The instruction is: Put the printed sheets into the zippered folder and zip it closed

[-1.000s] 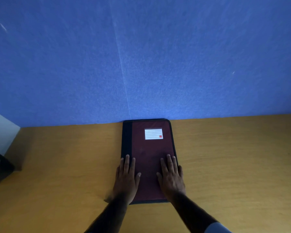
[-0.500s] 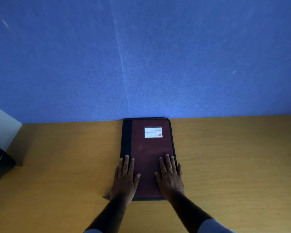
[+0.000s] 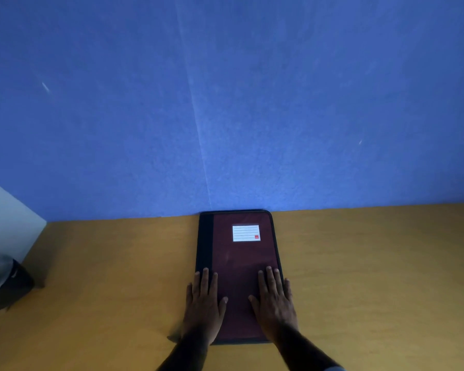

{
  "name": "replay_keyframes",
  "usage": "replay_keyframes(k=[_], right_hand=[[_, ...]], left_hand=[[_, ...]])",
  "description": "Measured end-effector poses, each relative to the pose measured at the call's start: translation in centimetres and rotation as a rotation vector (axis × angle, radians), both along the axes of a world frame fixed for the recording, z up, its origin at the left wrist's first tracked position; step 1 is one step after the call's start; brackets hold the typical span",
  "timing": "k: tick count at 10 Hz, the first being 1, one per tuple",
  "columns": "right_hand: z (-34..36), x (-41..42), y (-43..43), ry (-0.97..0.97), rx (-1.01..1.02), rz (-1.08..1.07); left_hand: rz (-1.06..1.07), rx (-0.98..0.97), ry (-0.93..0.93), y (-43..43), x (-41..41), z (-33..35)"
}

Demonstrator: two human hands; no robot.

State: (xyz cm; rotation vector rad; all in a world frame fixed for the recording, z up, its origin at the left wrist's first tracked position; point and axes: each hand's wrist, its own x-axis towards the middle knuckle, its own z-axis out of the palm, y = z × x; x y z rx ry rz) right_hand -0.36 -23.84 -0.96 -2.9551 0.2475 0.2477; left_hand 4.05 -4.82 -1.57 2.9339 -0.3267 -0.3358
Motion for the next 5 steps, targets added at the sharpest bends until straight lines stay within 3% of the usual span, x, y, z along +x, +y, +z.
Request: replay_keyframes(k=[3,5], right_hand=[[4.3,1.9,0.0,0.005,0.012,-0.014],[5.7,3.8,-1.0,-0.105,-0.073,0.039]], left_hand=[[-0.021,0.008,-0.079,-0.6,2.7,3.9],[-0.066,0.008,-0.177,-1.1,5.7,6.2]])
